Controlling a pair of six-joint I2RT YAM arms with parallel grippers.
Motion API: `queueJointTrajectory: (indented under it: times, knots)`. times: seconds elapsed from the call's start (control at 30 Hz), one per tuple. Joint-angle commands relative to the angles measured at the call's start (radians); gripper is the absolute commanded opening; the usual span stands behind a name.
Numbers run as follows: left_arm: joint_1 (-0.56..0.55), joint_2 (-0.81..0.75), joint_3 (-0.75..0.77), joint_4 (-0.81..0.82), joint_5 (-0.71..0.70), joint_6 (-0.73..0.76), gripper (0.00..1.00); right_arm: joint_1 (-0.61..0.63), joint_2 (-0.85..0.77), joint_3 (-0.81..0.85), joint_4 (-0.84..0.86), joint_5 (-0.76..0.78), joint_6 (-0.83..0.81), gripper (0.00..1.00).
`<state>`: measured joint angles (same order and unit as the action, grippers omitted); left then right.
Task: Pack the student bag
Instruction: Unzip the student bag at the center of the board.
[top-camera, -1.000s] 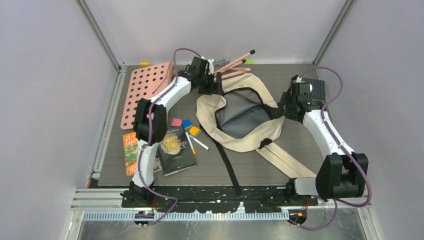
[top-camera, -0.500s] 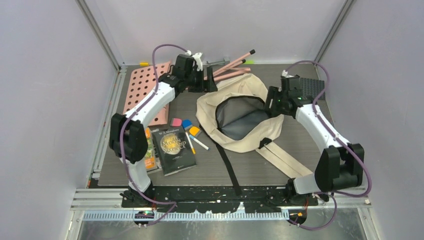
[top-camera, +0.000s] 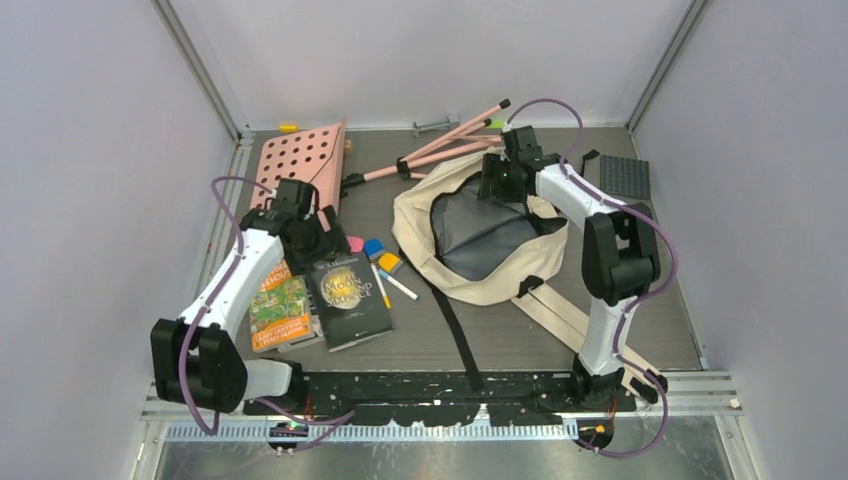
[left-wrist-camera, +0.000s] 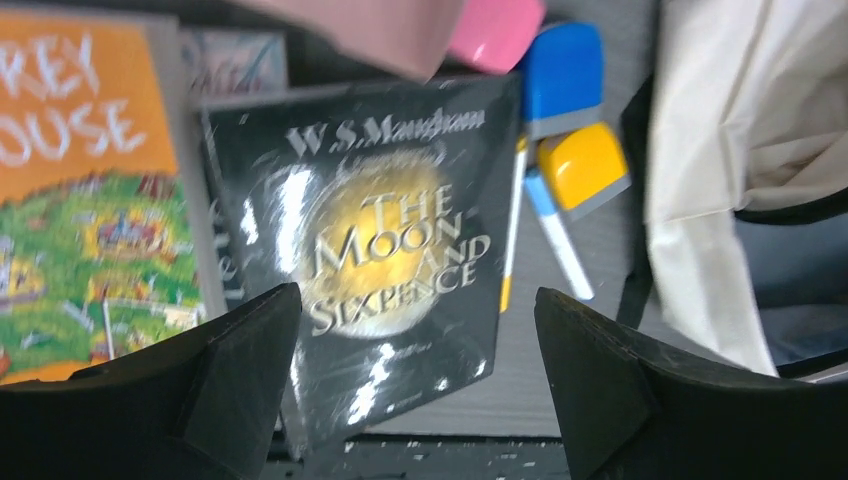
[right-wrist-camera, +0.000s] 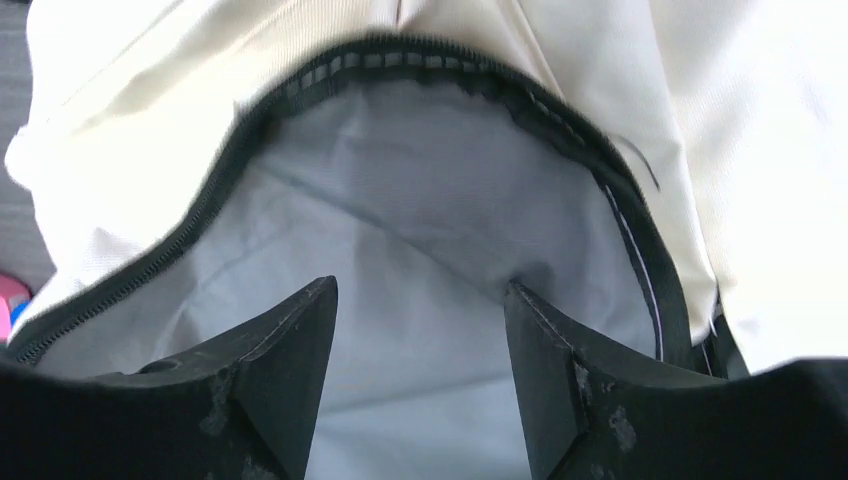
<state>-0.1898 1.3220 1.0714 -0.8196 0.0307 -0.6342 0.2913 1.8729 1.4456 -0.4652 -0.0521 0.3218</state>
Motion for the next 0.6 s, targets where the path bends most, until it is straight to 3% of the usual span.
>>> queueJointTrajectory:
  times: [0.0, 0.3, 0.57]
  knots:
    - [0.041, -0.104, -0.063, -0.151, -0.022, -0.092, 0.90, -0.003, 0.132, 0.147, -0.001, -0.024, 0.013, 0.68]
    - [0.087, -0.220, -0.178, -0.311, 0.020, -0.180, 0.89, -0.003, 0.250, 0.235, -0.029, -0.040, 0.015, 0.68]
    - [0.086, -0.357, -0.321, -0.262, 0.143, -0.255, 0.80, -0.002, 0.266, 0.243, -0.038, -0.057, 0.029, 0.69]
